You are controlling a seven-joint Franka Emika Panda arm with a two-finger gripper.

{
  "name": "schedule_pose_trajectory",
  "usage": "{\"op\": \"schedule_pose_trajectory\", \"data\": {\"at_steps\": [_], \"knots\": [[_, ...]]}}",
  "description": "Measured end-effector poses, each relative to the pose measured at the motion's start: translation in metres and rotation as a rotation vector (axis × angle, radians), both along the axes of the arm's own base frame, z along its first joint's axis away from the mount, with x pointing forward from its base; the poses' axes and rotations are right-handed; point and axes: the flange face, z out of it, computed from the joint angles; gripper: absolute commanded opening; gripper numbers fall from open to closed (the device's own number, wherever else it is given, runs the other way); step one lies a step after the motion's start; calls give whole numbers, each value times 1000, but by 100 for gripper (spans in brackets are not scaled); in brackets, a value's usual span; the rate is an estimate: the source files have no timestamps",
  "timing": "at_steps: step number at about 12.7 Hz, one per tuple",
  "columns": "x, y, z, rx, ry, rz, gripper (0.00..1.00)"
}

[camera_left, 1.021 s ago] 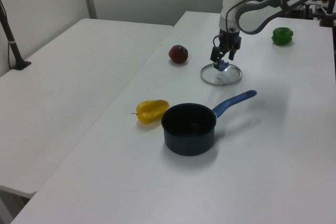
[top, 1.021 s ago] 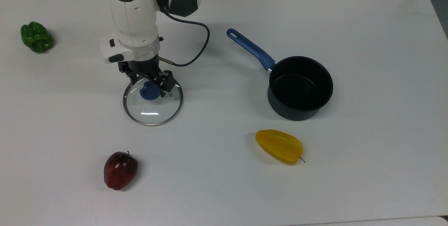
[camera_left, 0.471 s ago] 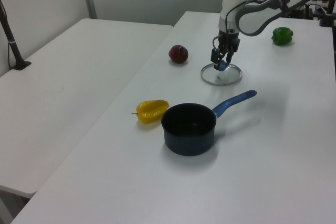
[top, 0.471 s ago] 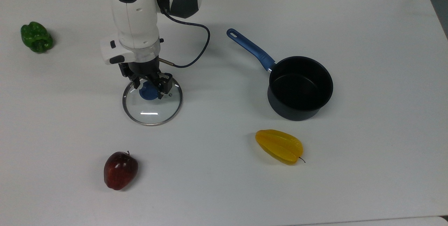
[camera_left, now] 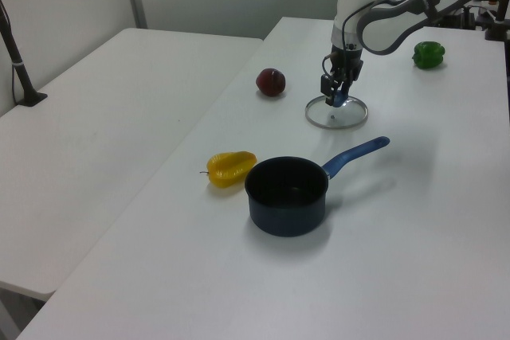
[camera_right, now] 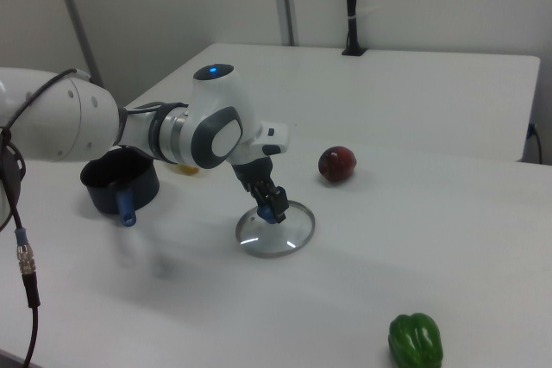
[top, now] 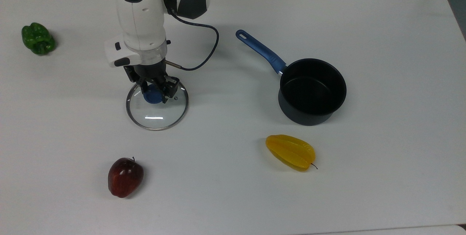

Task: Close lid
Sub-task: 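Close the gripper on the blue knob of the glass lid, then lift the glass lid and carry it over the black saucepan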

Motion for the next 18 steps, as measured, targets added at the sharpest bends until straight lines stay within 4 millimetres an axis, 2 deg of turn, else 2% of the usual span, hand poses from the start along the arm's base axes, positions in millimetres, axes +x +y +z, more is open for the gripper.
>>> {"op": "schedule_pose_trajectory", "data": {"at_steps": [2,5,7,9,12,16,18], "knots": [[1,0,2,0,-4,0,41],[1,0,17,-2,-21,-1,41],[0,2,34,-3,-18,0,41],[0,13,54,-3,-10,13,41],[3,60,90,-4,11,70,41],[0,150,136,-5,14,178,41],[-7,199,148,-4,2,247,41]]}}
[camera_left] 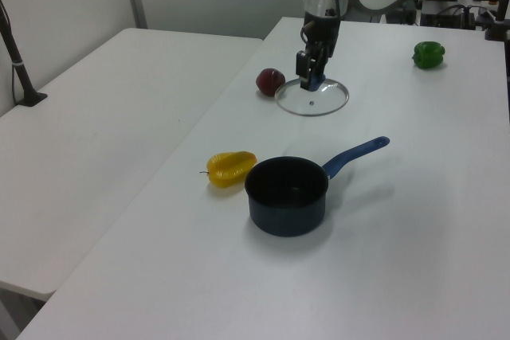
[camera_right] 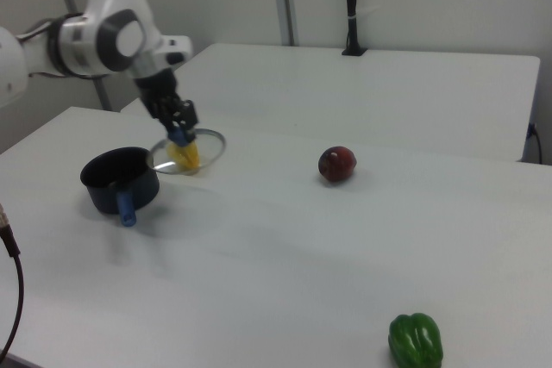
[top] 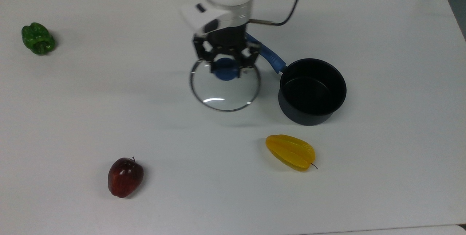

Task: Close lid
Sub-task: 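Lift the glass lid and carry it over the black saucepan, then lower the lid onto the saucepan rim and open the gripper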

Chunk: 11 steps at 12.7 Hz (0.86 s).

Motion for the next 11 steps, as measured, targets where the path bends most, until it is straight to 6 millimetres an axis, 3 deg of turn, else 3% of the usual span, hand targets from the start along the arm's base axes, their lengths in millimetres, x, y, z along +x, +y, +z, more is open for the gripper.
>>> {"op": "schedule_pose_trajectory", "data": {"at_steps": [3,7,9,11], "knots": [[-18,68,-1,0,0,100,41],[-42,134,-8,-2,10,201,41],[-51,163,-23,-6,21,244,41],[-47,174,-33,10,-14,259,42]]}}
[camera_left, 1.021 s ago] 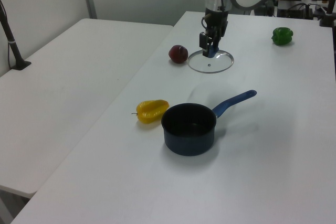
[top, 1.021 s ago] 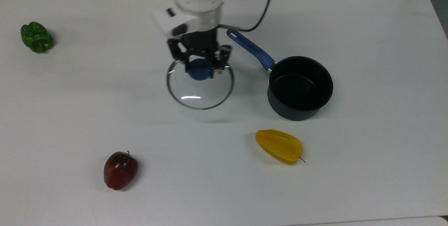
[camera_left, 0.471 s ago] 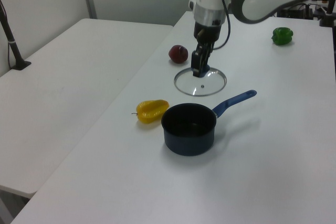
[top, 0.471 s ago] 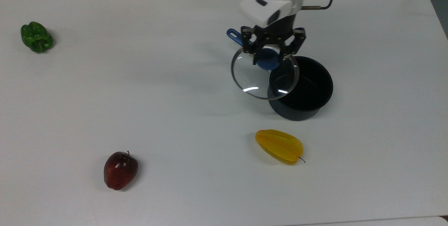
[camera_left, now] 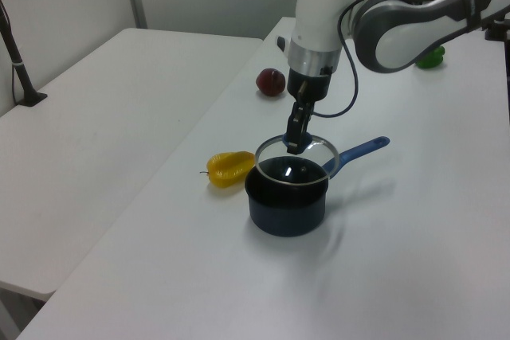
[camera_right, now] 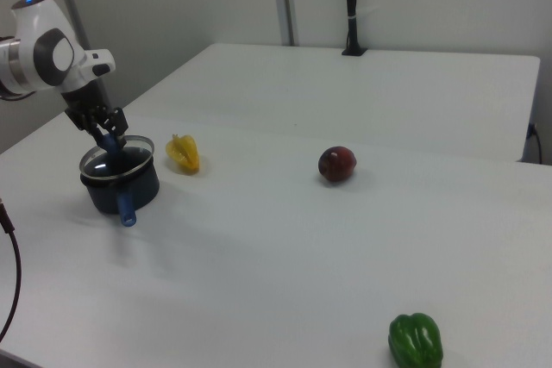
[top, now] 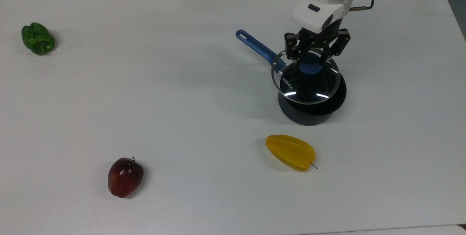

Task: Close lid
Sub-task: 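Lower the lid onto the saucepan rim and open the gripper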

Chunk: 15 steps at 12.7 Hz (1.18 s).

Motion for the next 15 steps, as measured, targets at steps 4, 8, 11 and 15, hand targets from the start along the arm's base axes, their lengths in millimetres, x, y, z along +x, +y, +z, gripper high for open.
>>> {"op": "schedule_pose_trajectory", "data": {"at_steps": [4,8,11,15], "knots": [[5,2,-13,2,-1,1,42],[1,14,-24,-6,13,18,42],[-2,19,-27,-7,17,27,42],[1,21,-25,5,-5,29,42]]}}
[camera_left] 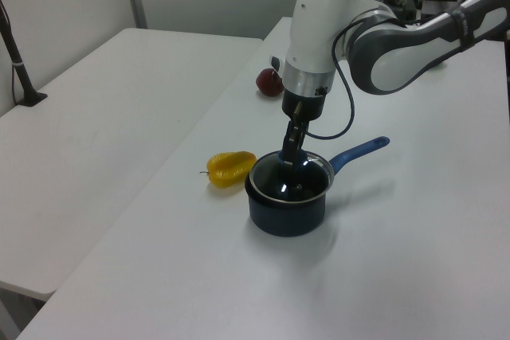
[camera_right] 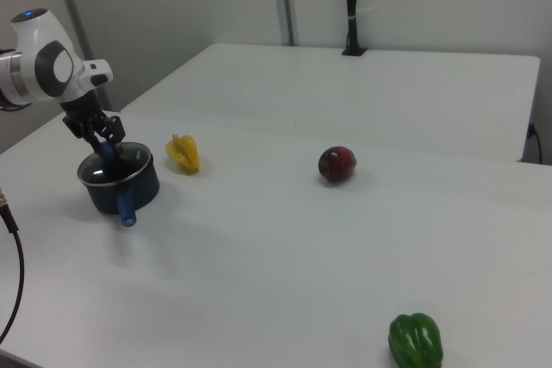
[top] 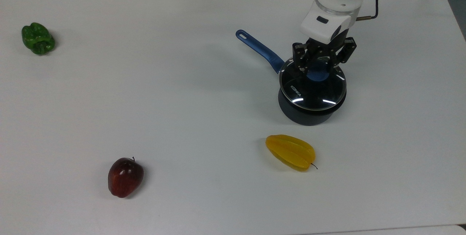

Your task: Close lid

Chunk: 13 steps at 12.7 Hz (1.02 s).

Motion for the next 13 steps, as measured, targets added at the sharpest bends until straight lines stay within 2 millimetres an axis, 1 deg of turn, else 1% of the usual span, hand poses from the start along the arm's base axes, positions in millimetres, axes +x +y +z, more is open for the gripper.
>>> {"op": "schedule_pose_trajectory", "data": {"at_steps": [7,9,10,11,12,13], "knots": [[4,3,-7,12,-18,3,44],[4,3,-8,12,-17,3,48],[4,3,-8,12,-17,3,55],[4,3,-8,11,-17,3,73],[4,3,-8,11,-16,3,79],[4,3,-9,11,-16,3,92]]}}
